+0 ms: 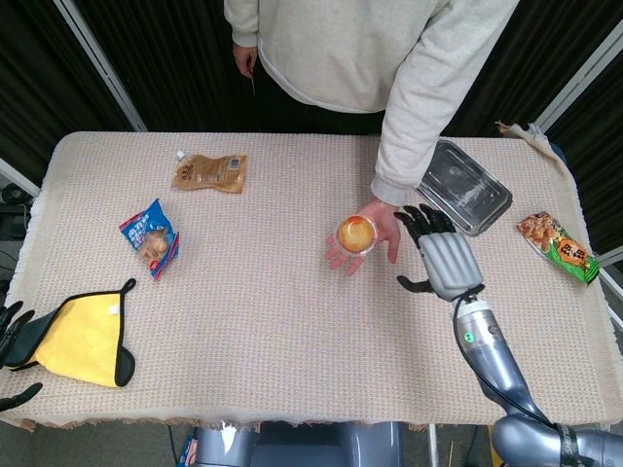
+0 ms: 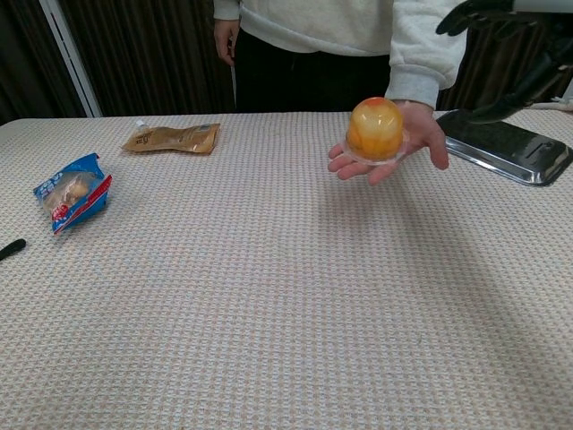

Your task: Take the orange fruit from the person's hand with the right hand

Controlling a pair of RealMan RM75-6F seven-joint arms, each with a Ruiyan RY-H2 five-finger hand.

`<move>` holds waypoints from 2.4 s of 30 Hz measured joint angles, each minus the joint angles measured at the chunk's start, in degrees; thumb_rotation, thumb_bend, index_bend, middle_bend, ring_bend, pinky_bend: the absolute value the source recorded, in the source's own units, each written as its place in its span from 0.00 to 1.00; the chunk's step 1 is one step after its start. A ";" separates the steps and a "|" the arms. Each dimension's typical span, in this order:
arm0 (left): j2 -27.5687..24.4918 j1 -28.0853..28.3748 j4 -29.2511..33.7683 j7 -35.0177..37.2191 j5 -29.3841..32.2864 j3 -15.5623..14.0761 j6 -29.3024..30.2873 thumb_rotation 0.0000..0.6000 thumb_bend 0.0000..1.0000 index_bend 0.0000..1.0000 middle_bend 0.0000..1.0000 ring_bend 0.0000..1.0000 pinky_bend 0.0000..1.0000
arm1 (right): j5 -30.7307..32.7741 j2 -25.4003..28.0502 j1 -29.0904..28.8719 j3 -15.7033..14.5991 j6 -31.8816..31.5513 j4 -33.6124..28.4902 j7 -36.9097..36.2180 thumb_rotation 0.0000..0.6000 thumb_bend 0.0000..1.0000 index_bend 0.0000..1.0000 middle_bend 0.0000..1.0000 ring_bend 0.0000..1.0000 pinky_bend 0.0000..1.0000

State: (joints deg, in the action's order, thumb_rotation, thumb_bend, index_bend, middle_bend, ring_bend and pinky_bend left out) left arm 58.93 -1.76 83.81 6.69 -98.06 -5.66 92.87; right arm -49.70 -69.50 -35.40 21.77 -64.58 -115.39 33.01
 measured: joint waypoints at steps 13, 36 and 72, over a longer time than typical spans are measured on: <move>-0.20 0.11 0.08 0.93 0.18 -0.08 -0.31 1.00 0.00 0.02 0.00 0.00 0.00 | 14.92 -11.93 -12.18 1.38 -1.73 8.77 7.72 1.00 0.12 0.13 0.07 0.01 0.10; -0.32 0.19 0.52 1.43 0.52 -0.08 -0.65 1.00 0.00 0.02 0.00 0.00 0.00 | 13.78 -20.45 -15.24 -1.45 -2.53 22.76 2.48 1.00 0.16 0.28 0.23 0.15 0.22; -0.26 0.11 0.75 0.31 0.37 -0.02 -0.44 1.00 0.00 0.02 0.00 0.00 0.00 | -9.23 -4.50 3.71 -10.69 -17.67 8.62 -11.81 1.00 0.25 0.65 0.58 0.53 0.59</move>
State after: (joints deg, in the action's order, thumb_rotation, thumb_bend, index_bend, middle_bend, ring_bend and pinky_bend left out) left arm 58.68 -1.65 84.56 7.00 -97.69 -5.67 92.43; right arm -58.93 -74.00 -31.69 11.08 -82.25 -106.77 21.21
